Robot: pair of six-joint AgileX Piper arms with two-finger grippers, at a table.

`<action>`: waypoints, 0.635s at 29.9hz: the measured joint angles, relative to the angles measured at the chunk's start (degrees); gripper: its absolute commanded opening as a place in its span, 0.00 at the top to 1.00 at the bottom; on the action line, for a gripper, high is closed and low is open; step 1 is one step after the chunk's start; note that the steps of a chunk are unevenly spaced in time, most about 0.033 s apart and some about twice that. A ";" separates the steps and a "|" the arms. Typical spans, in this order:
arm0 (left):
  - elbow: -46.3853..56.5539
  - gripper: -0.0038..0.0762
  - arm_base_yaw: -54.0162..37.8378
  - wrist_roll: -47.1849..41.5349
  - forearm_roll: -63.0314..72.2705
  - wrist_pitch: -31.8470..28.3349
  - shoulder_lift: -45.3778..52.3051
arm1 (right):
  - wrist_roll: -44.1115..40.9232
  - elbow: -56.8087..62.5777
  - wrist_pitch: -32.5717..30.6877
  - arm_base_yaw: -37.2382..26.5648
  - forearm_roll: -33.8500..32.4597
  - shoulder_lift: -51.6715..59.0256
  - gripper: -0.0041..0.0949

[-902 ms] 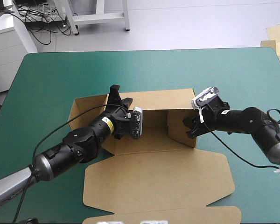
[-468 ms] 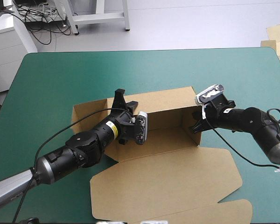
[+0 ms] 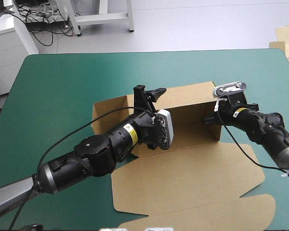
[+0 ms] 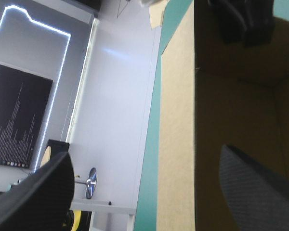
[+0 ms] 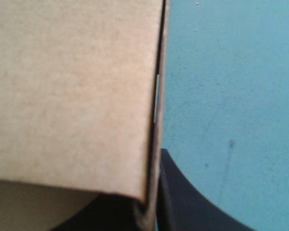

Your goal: Fold the box

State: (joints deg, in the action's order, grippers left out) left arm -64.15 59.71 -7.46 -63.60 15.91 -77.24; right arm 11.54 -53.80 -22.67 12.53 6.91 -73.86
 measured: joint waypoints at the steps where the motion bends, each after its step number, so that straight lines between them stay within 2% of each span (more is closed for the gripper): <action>1: -0.18 0.21 0.60 0.00 -0.06 0.07 0.00 | -1.38 -0.23 -0.07 0.00 -1.20 -0.05 0.96; 5: -0.37 0.25 2.41 0.00 -0.17 1.49 0.05 | -3.87 -1.94 -0.26 0.00 -3.70 -0.04 0.96; 8: -0.37 0.37 2.94 -0.06 -0.17 3.90 0.05 | -4.16 -3.13 -0.38 0.00 -4.34 -0.04 0.96; 10: -0.37 0.53 3.01 -0.10 -0.06 5.44 0.16 | -4.18 -3.60 -0.46 0.00 -4.34 -0.04 0.96; 13: -0.37 0.94 3.01 -0.10 0.37 7.02 0.56 | -4.23 -3.82 -0.73 0.00 -4.39 -0.04 0.96; 19: -0.52 0.93 3.07 0.22 1.80 7.06 1.87 | -4.34 -3.82 -0.95 0.00 -4.39 -0.04 0.96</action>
State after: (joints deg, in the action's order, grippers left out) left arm -64.67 62.78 -7.23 -61.79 22.97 -75.37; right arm 7.20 -57.62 -23.61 12.53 2.52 -73.89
